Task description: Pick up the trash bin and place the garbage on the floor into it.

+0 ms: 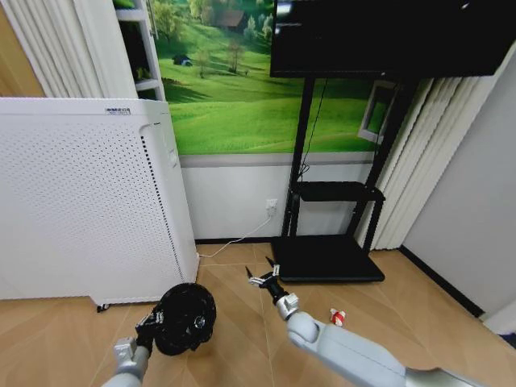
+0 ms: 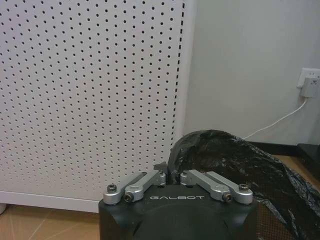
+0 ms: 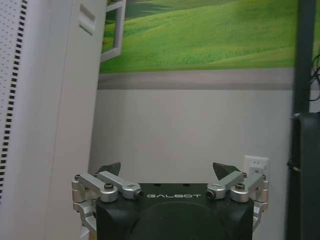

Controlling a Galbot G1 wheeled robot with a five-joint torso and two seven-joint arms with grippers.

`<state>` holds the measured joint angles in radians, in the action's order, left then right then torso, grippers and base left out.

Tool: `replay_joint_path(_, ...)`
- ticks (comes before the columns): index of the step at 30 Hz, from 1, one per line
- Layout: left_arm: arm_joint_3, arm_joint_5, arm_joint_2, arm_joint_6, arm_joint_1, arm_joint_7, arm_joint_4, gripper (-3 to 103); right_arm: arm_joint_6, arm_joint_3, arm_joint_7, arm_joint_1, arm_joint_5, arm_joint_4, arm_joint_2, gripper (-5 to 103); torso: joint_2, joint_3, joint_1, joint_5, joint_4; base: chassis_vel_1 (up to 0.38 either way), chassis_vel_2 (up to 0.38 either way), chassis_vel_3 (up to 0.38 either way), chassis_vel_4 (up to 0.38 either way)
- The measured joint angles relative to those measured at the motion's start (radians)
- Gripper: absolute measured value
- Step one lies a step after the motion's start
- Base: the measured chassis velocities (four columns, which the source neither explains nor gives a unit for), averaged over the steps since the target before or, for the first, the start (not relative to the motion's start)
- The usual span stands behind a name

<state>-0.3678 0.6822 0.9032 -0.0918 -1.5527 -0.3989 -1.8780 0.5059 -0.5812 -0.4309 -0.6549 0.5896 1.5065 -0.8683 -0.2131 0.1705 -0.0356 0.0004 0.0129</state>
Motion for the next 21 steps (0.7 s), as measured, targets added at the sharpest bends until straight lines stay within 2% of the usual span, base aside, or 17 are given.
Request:
replay_joint_path(8,0.021,-0.033,0.023,-0.003,0.002,0.001,0.013,7,0.000,0.124,0.002,-0.116,-0.015,0.050,0.053,100,0.000,0.000,0.000,-0.0003,-0.0004,0.000,0.000,0.000,0.000)
replay_joint_path(11,0.036,-0.036,0.025,-0.003,0.007,0.000,0.012,7,0.000,0.186,0.005,-0.193,-0.028,0.080,0.073,100,0.000,0.000,0.000,-0.0002,0.0002,0.000,0.000,0.000,0.000)
replay_joint_path(21,0.038,-0.046,0.042,-0.010,-0.008,0.002,0.001,7,0.003,0.267,0.017,-0.279,-0.043,0.118,0.106,100,-0.011,0.007,-0.003,-0.0004,0.0002,0.000,0.000,0.000,0.000)
